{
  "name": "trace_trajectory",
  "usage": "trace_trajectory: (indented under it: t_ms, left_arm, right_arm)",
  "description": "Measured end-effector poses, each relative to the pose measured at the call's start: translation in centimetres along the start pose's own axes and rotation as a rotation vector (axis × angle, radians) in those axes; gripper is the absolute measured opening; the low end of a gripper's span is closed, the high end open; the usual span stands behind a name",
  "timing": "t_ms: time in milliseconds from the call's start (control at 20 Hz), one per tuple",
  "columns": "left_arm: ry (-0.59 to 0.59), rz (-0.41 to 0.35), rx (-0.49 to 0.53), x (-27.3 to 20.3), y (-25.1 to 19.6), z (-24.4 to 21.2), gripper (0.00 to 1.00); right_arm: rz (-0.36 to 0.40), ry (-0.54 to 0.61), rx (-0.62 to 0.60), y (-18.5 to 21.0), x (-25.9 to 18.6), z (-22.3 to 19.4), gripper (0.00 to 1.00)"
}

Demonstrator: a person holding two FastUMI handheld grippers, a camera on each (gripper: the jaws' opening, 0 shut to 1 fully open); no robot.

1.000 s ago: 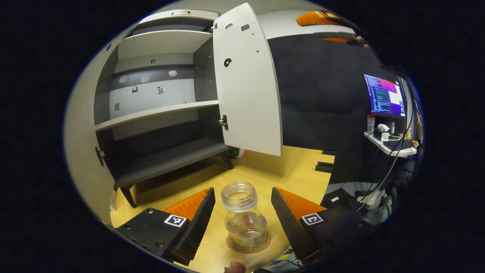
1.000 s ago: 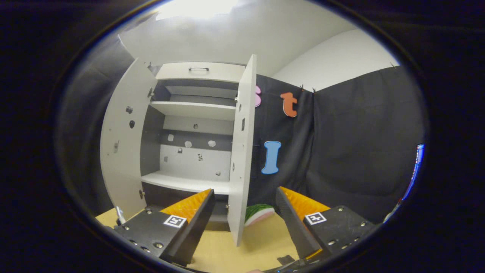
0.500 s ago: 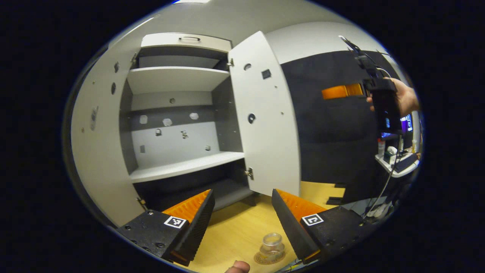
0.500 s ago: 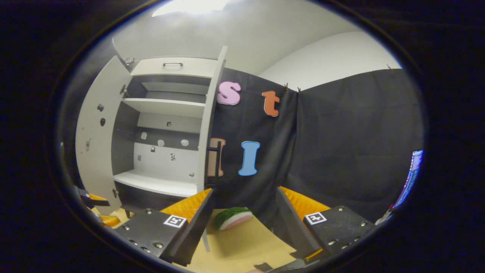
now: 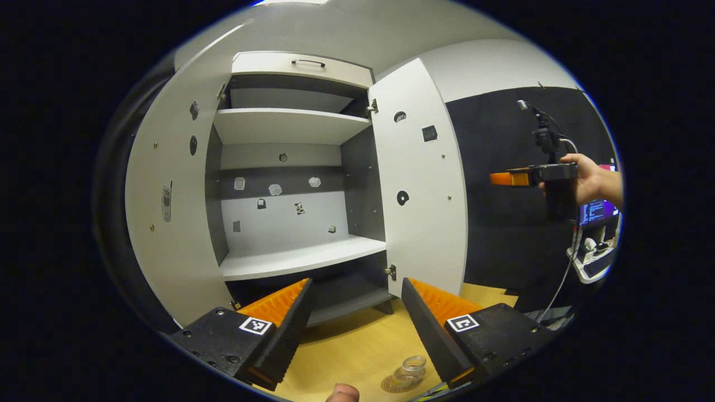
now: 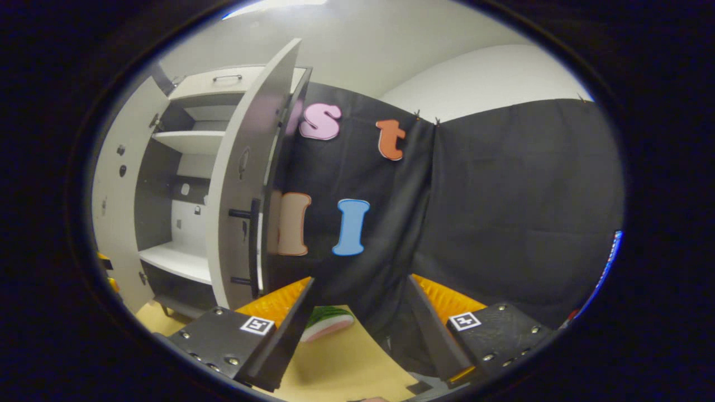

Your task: Grasp the bottle in the cabinet with the left hand and place it on the coaster, then close the right door with the right hand and the left door with the left hand.

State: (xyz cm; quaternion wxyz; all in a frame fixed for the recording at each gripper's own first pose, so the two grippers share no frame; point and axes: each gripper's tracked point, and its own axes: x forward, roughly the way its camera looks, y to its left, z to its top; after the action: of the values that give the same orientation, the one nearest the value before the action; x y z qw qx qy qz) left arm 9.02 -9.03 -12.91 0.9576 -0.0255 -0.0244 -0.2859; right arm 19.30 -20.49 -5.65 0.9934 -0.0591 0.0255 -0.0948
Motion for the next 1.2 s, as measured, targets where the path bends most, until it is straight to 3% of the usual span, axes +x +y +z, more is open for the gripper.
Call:
trace_trajectory:
  t_ms: [200,250,300,350,500,700,1200]
  left_arm:
    - [0.054,0.000,-0.064,-1.6,0.4,-1.7,0.98]
    - [0.058,0.009,-0.076,-2.0,0.6,-1.7,0.98]
    - [0.059,0.015,-0.082,-2.5,0.8,-1.7,0.98]
    - [0.053,0.016,-0.085,-2.9,0.9,-1.6,0.98]
    - [0.057,0.052,-0.064,-4.7,2.1,-1.6,0.98]
    - [0.049,0.091,-0.052,-6.2,3.9,-1.0,0.98]
    - [0.061,0.149,-0.030,-9.4,6.6,-1.1,0.98]
  right_arm:
    - [-0.003,0.060,0.008,1.2,4.7,-1.1,0.97]
    - [0.038,0.103,0.035,3.3,5.6,-1.7,0.94]
    - [0.102,0.141,0.056,6.2,5.7,-2.3,0.97]
    - [0.101,0.130,0.022,7.2,6.5,-2.9,0.97]
    - [0.074,0.071,-0.072,7.2,5.8,-0.9,0.77]
    - [0.042,0.084,-0.042,7.1,5.5,-1.1,0.77]
    - [0.078,0.088,-0.023,9.3,4.3,-1.0,0.77]
